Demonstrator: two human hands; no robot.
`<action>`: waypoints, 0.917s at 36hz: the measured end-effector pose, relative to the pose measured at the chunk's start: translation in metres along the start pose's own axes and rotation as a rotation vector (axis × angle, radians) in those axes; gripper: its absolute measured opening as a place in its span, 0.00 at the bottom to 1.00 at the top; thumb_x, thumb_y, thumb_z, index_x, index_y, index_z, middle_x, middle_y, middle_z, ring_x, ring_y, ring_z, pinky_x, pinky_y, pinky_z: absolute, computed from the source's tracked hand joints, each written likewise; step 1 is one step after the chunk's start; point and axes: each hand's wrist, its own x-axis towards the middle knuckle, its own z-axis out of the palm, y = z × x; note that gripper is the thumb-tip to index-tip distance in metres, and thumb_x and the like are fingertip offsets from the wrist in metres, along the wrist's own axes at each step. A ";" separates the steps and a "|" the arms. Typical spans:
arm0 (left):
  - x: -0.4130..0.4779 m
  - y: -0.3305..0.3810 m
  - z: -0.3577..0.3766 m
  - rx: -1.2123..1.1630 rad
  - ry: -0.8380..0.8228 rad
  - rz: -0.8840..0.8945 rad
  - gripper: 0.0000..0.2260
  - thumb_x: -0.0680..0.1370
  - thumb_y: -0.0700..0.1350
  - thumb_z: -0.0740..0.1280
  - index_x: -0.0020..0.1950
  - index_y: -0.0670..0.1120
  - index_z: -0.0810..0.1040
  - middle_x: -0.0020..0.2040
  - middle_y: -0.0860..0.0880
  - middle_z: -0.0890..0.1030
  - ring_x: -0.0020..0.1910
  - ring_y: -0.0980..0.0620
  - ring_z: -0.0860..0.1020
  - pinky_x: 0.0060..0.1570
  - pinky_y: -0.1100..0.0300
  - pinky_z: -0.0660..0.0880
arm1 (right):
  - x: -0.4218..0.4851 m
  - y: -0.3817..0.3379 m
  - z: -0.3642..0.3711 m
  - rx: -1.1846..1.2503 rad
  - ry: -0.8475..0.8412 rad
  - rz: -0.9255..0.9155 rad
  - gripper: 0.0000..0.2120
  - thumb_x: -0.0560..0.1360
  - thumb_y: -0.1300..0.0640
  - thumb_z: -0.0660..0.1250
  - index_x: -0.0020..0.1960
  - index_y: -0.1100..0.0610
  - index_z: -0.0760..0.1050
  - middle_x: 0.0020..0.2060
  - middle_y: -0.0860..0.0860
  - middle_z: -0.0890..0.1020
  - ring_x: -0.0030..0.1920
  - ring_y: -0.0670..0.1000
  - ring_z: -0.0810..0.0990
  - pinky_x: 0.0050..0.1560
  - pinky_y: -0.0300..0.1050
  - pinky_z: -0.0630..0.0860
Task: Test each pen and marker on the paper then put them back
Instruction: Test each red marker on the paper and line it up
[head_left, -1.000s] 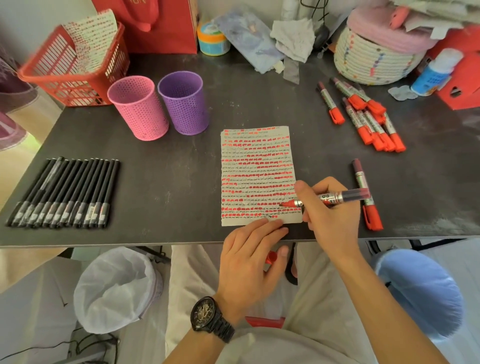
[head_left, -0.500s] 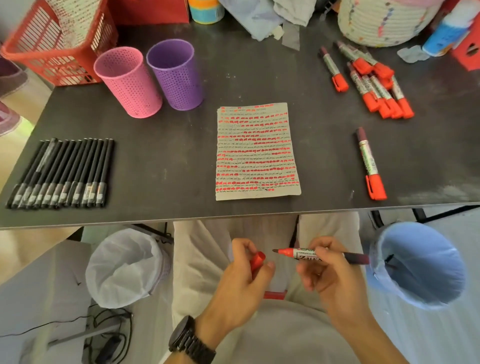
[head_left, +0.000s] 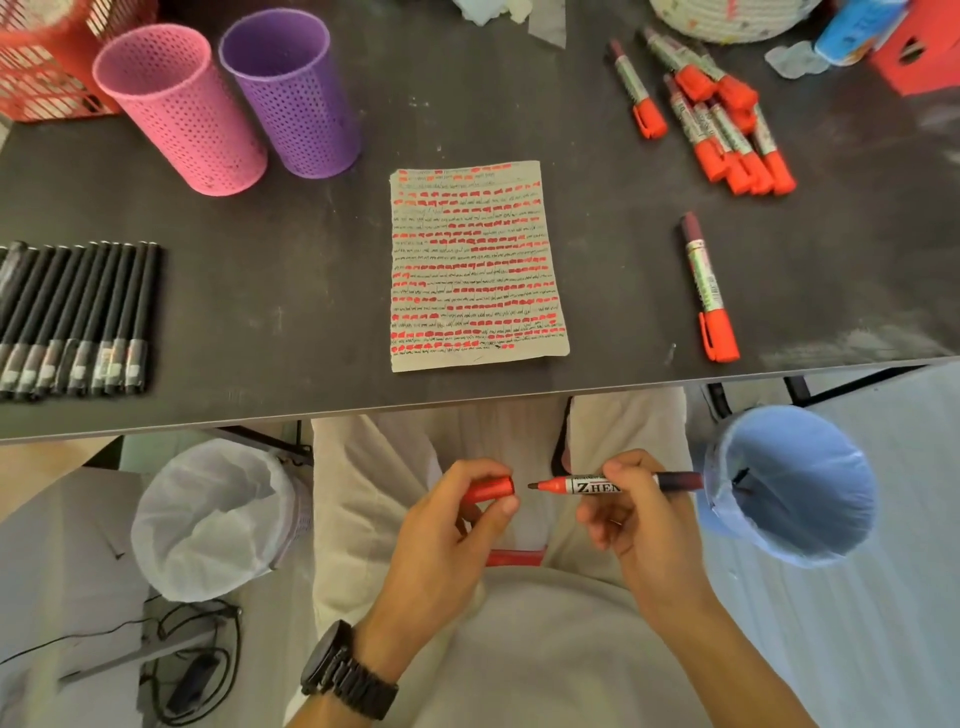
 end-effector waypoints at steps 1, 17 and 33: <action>0.000 0.000 0.000 -0.005 0.005 0.001 0.09 0.77 0.59 0.65 0.57 0.67 0.74 0.51 0.60 0.81 0.46 0.52 0.80 0.41 0.66 0.75 | 0.000 0.000 0.001 -0.002 -0.004 -0.004 0.08 0.71 0.53 0.66 0.34 0.52 0.76 0.28 0.61 0.80 0.27 0.54 0.76 0.25 0.41 0.72; 0.007 0.002 0.004 0.056 0.013 0.139 0.12 0.79 0.57 0.67 0.62 0.65 0.77 0.51 0.62 0.81 0.45 0.56 0.79 0.42 0.72 0.72 | 0.000 0.004 0.017 -0.068 -0.038 0.032 0.12 0.79 0.56 0.67 0.37 0.56 0.78 0.29 0.61 0.81 0.25 0.52 0.75 0.26 0.41 0.72; 0.005 0.006 -0.016 0.108 -0.015 0.141 0.11 0.78 0.58 0.67 0.59 0.59 0.81 0.49 0.59 0.82 0.45 0.51 0.80 0.42 0.69 0.73 | 0.007 -0.006 -0.003 -0.034 -0.233 0.027 0.19 0.70 0.42 0.74 0.48 0.58 0.83 0.38 0.64 0.81 0.30 0.55 0.77 0.29 0.43 0.74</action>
